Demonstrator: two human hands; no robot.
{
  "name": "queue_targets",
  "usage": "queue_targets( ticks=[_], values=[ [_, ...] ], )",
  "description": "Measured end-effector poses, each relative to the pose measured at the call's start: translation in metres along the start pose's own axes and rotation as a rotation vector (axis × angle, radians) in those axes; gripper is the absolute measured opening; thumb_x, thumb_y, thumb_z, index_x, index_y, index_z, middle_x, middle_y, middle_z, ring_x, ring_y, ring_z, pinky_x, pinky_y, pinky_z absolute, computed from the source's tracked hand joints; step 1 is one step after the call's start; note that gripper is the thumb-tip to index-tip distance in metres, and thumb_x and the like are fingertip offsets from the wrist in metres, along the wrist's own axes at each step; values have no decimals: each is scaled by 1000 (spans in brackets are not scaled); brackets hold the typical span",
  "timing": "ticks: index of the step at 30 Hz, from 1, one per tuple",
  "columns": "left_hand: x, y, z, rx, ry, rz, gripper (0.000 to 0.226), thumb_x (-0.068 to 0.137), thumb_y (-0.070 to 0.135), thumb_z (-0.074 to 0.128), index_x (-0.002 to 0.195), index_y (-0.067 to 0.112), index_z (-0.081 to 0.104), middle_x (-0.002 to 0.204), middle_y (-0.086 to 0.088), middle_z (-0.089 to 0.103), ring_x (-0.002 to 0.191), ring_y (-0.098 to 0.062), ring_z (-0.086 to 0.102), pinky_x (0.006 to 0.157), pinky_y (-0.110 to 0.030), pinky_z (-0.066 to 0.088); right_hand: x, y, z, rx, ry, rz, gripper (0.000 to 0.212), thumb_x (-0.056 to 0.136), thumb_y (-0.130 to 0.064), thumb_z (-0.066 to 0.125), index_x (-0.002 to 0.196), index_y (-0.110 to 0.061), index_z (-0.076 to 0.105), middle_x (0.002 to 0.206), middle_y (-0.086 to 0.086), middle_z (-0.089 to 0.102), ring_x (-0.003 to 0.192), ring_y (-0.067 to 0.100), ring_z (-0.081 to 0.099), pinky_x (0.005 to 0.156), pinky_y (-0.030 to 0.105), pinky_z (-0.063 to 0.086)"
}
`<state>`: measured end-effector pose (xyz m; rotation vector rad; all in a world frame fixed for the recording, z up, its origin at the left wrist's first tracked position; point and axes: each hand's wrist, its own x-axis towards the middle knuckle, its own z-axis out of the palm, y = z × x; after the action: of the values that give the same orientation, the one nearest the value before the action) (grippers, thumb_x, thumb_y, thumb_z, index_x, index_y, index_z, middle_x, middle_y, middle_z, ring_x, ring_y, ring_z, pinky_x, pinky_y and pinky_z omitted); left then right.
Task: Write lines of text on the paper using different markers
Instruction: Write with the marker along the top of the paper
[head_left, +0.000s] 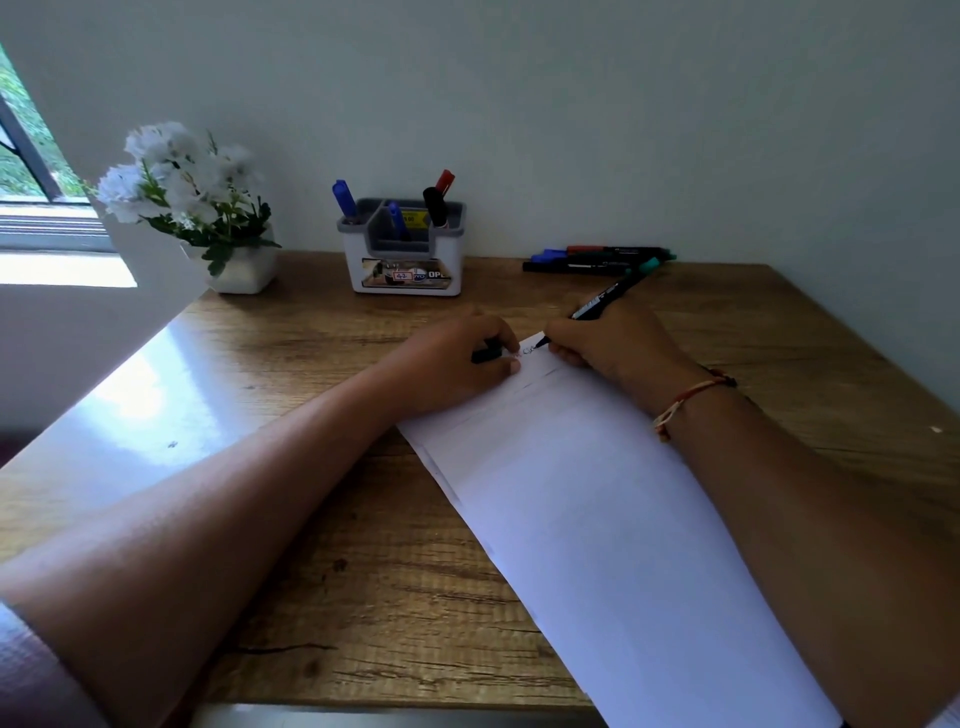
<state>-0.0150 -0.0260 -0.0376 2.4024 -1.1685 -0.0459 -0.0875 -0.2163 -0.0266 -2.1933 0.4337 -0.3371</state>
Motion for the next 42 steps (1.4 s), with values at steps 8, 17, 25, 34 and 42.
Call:
queue_targets(
  ticks=[8, 17, 25, 34, 42],
  values=[
    [-1, 1, -1, 2, 0, -4, 28, 94, 43, 60, 120, 33, 62, 118, 8, 60, 101, -9, 57, 83, -22, 47, 0, -2, -1, -22, 0, 5, 24, 80, -26, 67, 79, -3, 73, 69, 11, 70, 62, 17, 62, 65, 35, 53],
    [-1, 1, -1, -13, -5, -7, 27, 94, 42, 61, 119, 33, 62, 118, 7, 61, 102, -9, 57, 88, -29, 51, -1, -3, -1, 18, 5, 26, 19, 80, -26, 67, 76, -8, 74, 67, 6, 68, 61, 15, 61, 62, 28, 51],
    [-1, 2, -2, -1, -8, -6, 29, 94, 44, 60, 121, 32, 62, 120, 7, 60, 103, -9, 58, 91, -31, 51, 1, -2, -1, -31, 32, 19, 23, 80, -29, 65, 75, -8, 74, 63, 4, 66, 60, 16, 60, 60, 28, 49],
    [0, -1, -1, 6, -5, -6, 28, 94, 44, 60, 120, 34, 62, 119, 7, 60, 102, -9, 57, 88, -28, 50, 1, -2, -2, 2, 34, 45, 22, 82, -30, 66, 71, -13, 73, 62, 3, 67, 55, 13, 59, 56, 25, 48],
    [-1, -1, 0, 2, 0, 14, 28, 94, 42, 60, 120, 31, 63, 118, 8, 60, 102, -8, 57, 87, -27, 50, -3, -5, -1, 3, 26, 38, 21, 85, -28, 65, 69, -13, 68, 64, 4, 65, 60, 17, 58, 59, 27, 47]
  ],
)
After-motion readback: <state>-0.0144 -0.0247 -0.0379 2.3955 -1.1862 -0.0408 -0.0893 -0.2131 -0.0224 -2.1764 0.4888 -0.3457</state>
